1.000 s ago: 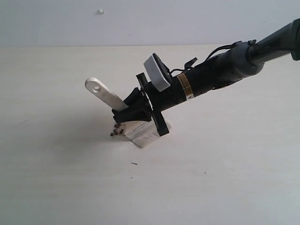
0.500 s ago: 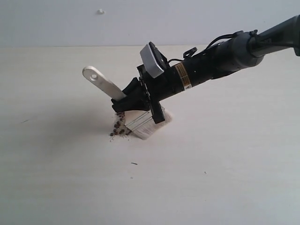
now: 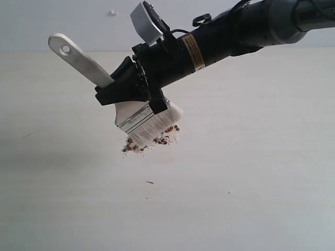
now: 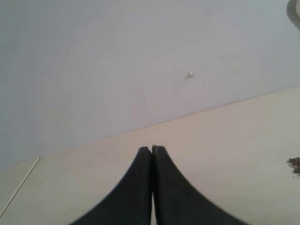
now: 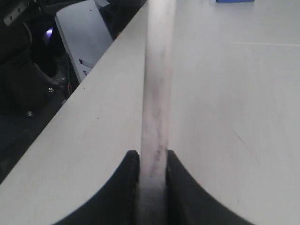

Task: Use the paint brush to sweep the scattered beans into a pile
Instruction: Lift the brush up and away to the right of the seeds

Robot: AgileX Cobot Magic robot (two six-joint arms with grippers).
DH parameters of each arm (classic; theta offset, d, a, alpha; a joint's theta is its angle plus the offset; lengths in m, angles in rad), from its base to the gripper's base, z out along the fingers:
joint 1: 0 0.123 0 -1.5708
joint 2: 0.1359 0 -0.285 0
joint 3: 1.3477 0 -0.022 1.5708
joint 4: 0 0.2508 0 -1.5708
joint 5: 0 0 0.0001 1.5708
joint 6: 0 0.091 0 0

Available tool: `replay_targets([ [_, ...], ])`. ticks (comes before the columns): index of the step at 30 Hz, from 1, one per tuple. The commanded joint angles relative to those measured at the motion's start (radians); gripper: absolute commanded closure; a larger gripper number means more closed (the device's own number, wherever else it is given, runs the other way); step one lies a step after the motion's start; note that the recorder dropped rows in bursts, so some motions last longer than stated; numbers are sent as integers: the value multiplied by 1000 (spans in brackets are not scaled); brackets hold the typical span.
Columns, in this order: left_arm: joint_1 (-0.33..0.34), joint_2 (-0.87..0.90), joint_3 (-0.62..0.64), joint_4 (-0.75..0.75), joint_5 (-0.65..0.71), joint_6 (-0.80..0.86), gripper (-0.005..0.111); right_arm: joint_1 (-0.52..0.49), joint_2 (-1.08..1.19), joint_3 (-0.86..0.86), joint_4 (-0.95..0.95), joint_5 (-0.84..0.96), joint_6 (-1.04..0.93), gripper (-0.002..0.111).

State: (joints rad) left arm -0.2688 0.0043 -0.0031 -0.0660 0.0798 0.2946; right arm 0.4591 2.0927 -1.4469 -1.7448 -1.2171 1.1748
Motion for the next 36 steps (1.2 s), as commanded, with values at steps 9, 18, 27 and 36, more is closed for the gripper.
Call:
replay_targets([
  [9, 1, -4, 3, 0, 1, -7, 107, 5, -76, -5, 95, -4, 301, 108],
  [18, 1, -4, 3, 0, 1, -7, 107, 5, -428, 294, 0, 345, 355, 108],
  [27, 1, -4, 3, 0, 1, -7, 107, 5, -620, 533, 231, 952, 271, 108],
  [36, 1, -4, 3, 0, 1, -7, 107, 5, -566, 557, 1264, 948, -690, 108],
])
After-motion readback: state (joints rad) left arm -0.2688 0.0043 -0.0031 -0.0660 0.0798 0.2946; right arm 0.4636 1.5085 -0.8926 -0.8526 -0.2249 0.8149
